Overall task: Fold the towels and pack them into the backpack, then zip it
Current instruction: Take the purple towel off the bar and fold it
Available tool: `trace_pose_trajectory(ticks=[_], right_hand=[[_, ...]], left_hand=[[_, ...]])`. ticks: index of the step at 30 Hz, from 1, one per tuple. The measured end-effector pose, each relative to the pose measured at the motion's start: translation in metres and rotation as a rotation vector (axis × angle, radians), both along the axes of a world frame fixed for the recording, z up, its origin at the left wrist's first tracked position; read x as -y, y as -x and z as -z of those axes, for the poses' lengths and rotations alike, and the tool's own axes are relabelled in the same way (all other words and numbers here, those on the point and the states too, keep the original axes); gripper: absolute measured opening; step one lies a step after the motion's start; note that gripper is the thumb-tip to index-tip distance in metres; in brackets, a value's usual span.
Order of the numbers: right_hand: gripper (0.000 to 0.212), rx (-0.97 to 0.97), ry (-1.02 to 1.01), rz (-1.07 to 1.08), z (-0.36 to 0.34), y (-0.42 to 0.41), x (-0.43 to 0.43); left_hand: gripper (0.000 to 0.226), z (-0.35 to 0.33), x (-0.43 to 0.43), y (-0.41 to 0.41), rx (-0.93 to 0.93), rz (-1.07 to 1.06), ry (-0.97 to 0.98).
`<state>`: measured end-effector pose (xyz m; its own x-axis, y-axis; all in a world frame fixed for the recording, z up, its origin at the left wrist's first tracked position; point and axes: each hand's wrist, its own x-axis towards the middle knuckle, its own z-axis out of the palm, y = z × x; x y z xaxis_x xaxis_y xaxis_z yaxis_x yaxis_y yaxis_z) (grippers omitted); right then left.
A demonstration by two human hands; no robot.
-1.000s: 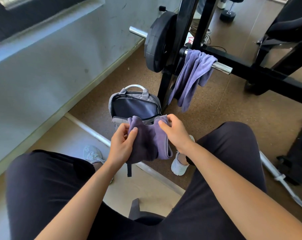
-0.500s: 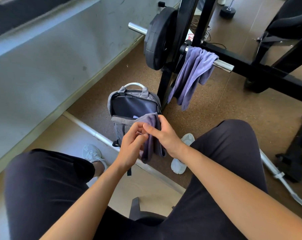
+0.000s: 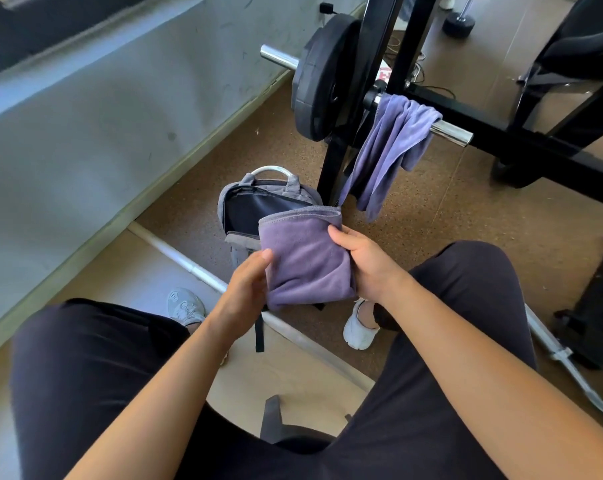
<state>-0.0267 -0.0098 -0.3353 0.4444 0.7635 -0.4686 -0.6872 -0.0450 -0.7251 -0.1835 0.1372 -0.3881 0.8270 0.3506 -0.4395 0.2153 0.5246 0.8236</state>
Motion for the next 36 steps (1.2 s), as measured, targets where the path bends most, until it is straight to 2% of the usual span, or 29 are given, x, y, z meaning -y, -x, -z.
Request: trace_pose_trajectory(ticks=[2, 5, 8, 12, 15, 17, 23, 28, 32, 36], right_hand=[[0.035, 0.028, 0.034, 0.03, 0.005, -0.001, 0.0], [0.027, 0.111, 0.131, 0.067, 0.011, 0.002, -0.003], [0.025, 0.127, 0.147, 0.097, 0.015, 0.006, -0.004], [0.037, 0.16, 0.181, -0.091, 0.016, 0.005, -0.001], [0.04, 0.214, 0.24, -0.167, 0.019, 0.003, 0.0], [0.039, 0.224, 0.25, -0.141, 0.019, 0.001, 0.0], [0.034, 0.194, 0.229, -0.157, 0.011, -0.001, 0.002], [0.036, 0.184, 0.209, -0.143, 0.009, 0.0, 0.001], [0.039, 0.172, 0.116, -0.151, 0.007, 0.001, 0.002], [0.032, 0.163, 0.057, -0.157, 0.008, 0.002, 0.003]], left_hand=[[0.074, -0.002, 0.008, 0.0, 0.029, 0.077, 0.011], [0.071, -0.002, 0.015, -0.002, -0.009, -0.008, -0.071], [0.064, -0.001, 0.012, -0.001, 0.009, -0.06, -0.153], [0.048, -0.005, 0.012, 0.0, 0.02, -0.13, -0.19], [0.024, -0.011, 0.01, 0.0, -0.009, -0.153, -0.092], [0.021, -0.012, 0.005, 0.001, -0.025, -0.14, -0.056], [0.016, -0.014, -0.003, 0.004, -0.016, -0.133, -0.136], [0.024, -0.013, -0.008, 0.005, 0.041, -0.118, -0.218], [0.042, -0.015, -0.015, 0.005, 0.148, -0.095, -0.142], [0.054, -0.017, -0.017, 0.006, 0.19, -0.072, -0.069]])
